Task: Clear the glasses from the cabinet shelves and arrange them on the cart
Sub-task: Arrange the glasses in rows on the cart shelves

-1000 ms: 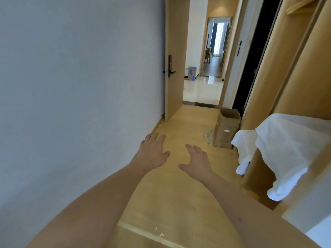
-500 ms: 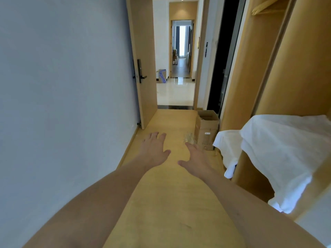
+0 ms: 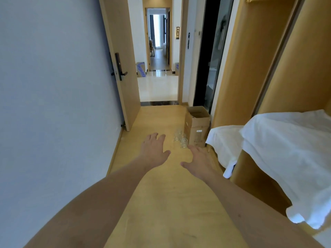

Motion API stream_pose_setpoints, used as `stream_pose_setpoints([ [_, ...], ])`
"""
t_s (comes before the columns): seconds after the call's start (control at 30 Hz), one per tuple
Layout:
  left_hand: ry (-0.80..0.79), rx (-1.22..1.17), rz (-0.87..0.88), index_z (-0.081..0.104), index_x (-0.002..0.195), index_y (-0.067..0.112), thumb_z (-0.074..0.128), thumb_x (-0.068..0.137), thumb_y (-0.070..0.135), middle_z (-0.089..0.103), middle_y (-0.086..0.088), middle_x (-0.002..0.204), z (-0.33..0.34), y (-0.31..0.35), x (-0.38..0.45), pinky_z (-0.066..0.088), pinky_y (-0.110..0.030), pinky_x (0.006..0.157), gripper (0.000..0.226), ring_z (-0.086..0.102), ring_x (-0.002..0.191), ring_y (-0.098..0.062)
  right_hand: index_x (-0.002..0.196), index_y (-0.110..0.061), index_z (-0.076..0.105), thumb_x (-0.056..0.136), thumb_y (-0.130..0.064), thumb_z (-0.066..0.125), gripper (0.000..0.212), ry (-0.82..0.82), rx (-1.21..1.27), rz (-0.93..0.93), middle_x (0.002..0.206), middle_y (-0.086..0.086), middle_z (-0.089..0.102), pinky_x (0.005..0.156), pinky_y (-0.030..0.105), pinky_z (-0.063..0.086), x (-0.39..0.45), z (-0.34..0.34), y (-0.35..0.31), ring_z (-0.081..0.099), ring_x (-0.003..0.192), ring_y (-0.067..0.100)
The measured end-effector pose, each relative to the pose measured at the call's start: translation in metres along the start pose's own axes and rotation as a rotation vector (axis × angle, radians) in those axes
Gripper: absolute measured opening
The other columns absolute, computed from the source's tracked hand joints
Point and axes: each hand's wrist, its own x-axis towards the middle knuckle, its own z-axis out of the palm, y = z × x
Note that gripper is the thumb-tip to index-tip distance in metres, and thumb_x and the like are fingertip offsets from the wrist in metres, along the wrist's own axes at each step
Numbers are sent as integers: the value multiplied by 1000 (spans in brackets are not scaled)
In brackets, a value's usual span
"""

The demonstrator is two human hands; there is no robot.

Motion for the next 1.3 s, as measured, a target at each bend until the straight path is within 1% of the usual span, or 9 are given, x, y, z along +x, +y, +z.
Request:
stream_pose_setpoints([
  [0.2,-28,-13,1,30,155,20,58,95,50,28,-14,160,23,-14,80,32,-50,116,73,23,146,-33,158,-23,28,89,-46,71,84,-25,55,41,162,6,29,116,43,33,82,18,11,30,146,32],
  [0.33,-26,15,-4,29,156,18,57,96,50,27,-13,161,37,-15,149,31,-47,117,74,23,147,-33,156,-21,32,88,-45,73,83,-5,98,25,157,4,37,114,44,37,157,20,21,36,143,28],
  [0.53,-69,-3,-26,29,155,18,59,96,47,27,-13,161,54,-9,253,32,-46,115,72,22,147,-32,153,-25,36,86,-47,73,80,-14,99,40,148,4,44,108,42,43,265,6,46,45,134,28],
  [0.73,-94,-16,-79,30,155,18,60,96,46,27,-14,160,67,-12,338,31,-45,115,72,22,146,-31,152,-26,39,85,-49,73,78,-47,85,59,148,3,46,106,42,44,354,-1,64,45,134,29],
  [0.87,-128,-19,-75,30,155,19,60,95,46,26,-13,161,81,-19,387,30,-44,115,72,21,148,-31,155,-26,33,87,-48,72,82,-88,97,79,152,4,42,109,43,42,399,9,68,40,138,30],
  [1.07,-144,-50,-35,31,155,18,60,96,43,30,-13,159,101,-46,467,27,-42,115,71,25,145,-32,151,-26,40,85,-47,73,77,-102,102,122,147,3,48,108,42,42,478,29,66,42,135,29],
  [1.2,-152,-54,4,32,154,18,60,95,43,33,-14,157,109,-75,539,30,-41,113,71,29,143,-33,144,-25,47,84,-44,73,69,-98,90,140,140,4,54,107,39,42,543,41,54,46,132,29],
  [1.3,-152,-98,16,33,154,17,61,94,42,37,-14,155,113,-97,594,31,-41,112,70,31,141,-32,142,-25,49,84,-43,73,65,-97,89,178,138,6,54,106,40,42,595,43,41,48,131,31],
])
